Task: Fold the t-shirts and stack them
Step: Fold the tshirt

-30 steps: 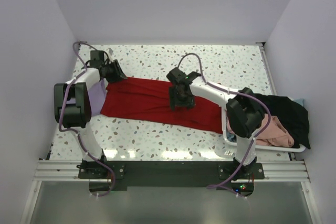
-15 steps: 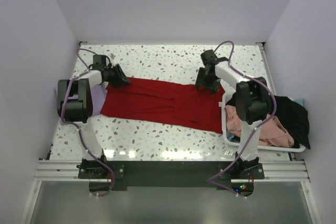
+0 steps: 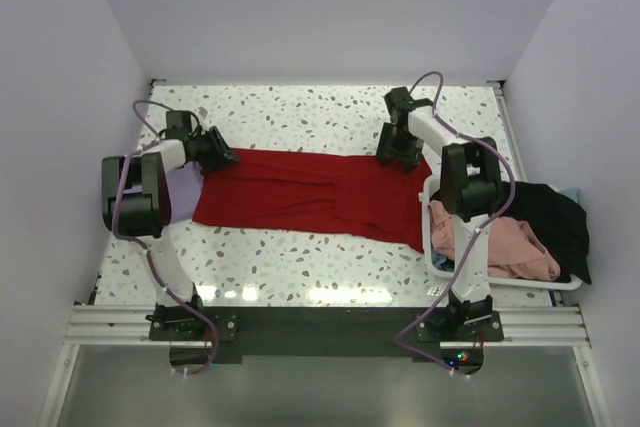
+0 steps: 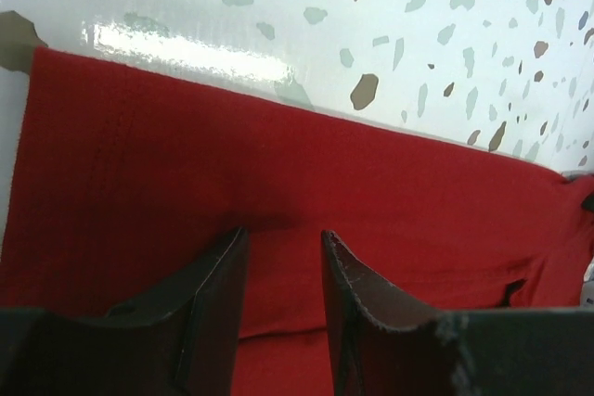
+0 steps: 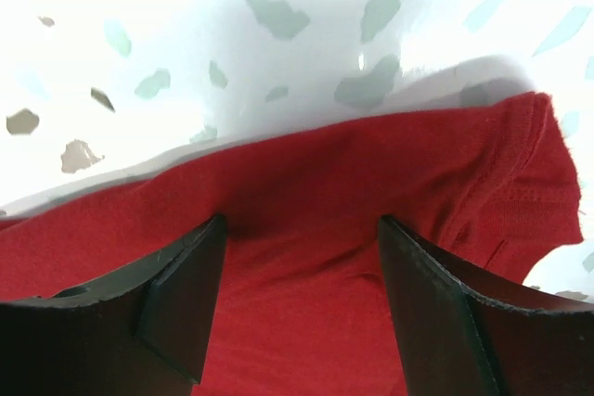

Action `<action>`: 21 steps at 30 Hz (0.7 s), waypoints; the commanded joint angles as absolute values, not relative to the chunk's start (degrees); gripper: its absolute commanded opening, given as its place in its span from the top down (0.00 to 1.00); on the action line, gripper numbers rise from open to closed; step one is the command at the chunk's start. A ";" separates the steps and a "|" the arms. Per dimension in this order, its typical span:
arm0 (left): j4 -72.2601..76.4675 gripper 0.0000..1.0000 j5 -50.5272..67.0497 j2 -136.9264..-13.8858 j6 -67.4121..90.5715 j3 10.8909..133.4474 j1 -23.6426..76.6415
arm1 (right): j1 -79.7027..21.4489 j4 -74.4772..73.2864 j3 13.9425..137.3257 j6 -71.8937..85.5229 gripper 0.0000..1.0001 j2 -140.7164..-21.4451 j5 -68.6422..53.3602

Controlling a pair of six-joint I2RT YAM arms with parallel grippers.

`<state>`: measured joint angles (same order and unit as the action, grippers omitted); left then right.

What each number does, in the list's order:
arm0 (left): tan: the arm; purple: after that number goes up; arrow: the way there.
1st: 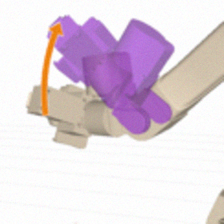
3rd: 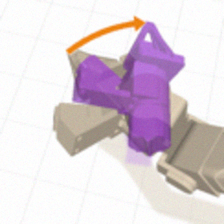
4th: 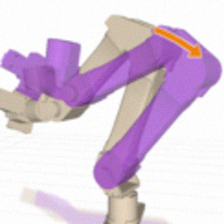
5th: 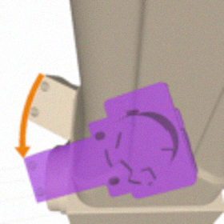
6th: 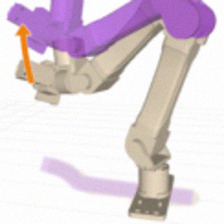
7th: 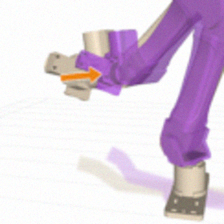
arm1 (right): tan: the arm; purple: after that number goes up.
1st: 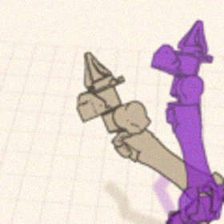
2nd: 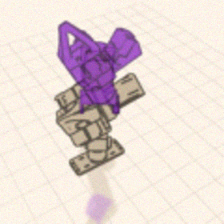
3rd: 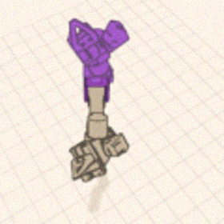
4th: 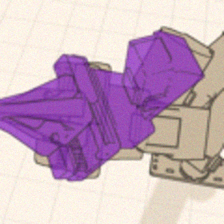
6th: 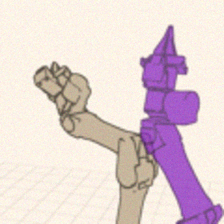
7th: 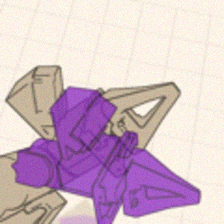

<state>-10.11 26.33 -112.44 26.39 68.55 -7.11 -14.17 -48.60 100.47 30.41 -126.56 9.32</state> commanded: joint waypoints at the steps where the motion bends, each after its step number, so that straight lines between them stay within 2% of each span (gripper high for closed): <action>1: -9.67 0.58 24.00 -108.90 24.70 66.97 -7.73 | -12.31 -48.87 103.79 28.65 0.30 -130.95 13.53; 12: -12.22 0.58 21.80 -101.61 22.06 65.74 -7.56 | -12.22 -52.03 118.99 28.56 0.30 -138.07 9.41; 21: -11.52 0.59 24.34 -102.30 20.74 69.61 -4.22 | -12.39 -48.17 121.03 28.83 0.30 -132.46 4.22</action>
